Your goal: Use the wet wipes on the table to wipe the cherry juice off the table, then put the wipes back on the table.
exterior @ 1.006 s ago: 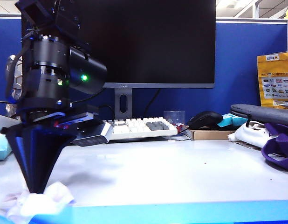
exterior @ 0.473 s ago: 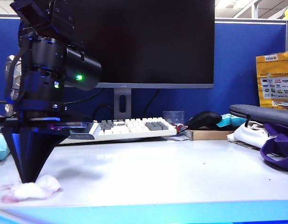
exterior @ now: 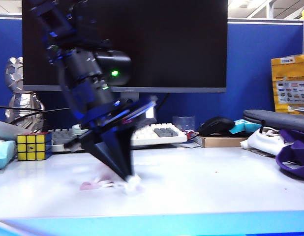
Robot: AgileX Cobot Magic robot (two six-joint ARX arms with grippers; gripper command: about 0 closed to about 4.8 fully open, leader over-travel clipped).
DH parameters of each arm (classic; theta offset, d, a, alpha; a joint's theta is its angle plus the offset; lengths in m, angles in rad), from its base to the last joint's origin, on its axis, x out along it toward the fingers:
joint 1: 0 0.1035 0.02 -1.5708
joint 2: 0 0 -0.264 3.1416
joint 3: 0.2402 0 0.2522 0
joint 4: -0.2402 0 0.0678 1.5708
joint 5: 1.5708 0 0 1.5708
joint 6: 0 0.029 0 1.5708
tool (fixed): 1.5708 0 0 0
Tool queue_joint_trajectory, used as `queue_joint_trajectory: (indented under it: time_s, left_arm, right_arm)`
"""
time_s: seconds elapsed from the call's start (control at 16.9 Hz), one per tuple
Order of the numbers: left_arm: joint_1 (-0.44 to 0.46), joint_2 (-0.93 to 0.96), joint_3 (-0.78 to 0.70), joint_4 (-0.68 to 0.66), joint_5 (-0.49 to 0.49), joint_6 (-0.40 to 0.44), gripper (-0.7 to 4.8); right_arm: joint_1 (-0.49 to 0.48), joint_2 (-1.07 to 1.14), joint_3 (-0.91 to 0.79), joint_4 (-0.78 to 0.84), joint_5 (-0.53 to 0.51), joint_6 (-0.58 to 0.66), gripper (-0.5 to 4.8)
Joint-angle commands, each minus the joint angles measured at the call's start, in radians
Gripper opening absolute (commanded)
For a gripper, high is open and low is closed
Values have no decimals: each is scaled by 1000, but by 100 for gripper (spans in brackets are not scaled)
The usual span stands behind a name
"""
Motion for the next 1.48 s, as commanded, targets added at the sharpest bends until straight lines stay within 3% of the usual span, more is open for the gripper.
queue_joint_trajectory:
  time_s: [0.06, 0.12, 0.24, 0.35, 0.47, 0.77, 0.95, 1.01, 1.12, 1.24, 1.36, 1.48]
  left_arm:
    - [8, 6, -4, -140, -226, 54, -5]
    - [19, 6, -4, -196, -390, 82, -5]
    - [60, 6, -4, -268, -594, 106, -5]
    - [80, 5, -4, -284, -623, 109, -5]
    - [84, 5, -4, -277, -531, 109, -5]
    - [22, 5, -2, -193, -29, 93, -5]
    - [-2, 6, -2, -167, -32, 77, -5]
    - [-1, 6, -2, -161, -122, 68, -5]
    - [28, 6, -2, -207, -412, 86, -5]
    - [65, 6, -2, -247, -586, 108, -5]
    - [105, 6, -2, -238, -615, 112, -5]
    - [109, 6, -2, -178, -496, 96, -5]
  right_arm:
    - [0, -1, -2, 10, 0, 1, -1]
    - [0, -1, -2, 10, 0, 1, -1]
    - [0, -1, -2, 10, 1, 1, -1]
    - [0, -1, -2, 10, 0, 1, -1]
    - [0, -1, -2, 10, 0, 1, -1]
    - [0, -1, -2, 10, 0, 1, -1]
    - [0, -1, -2, 10, 0, 1, -1]
    - [0, -1, -2, 10, 0, 1, -1]
    - [0, -1, -2, 10, 0, 1, -1]
    - [0, -1, -2, 10, 0, 1, -1]
    - [0, -1, -2, 10, 0, 1, -1]
    - [0, -1, -2, 10, 0, 1, -1]
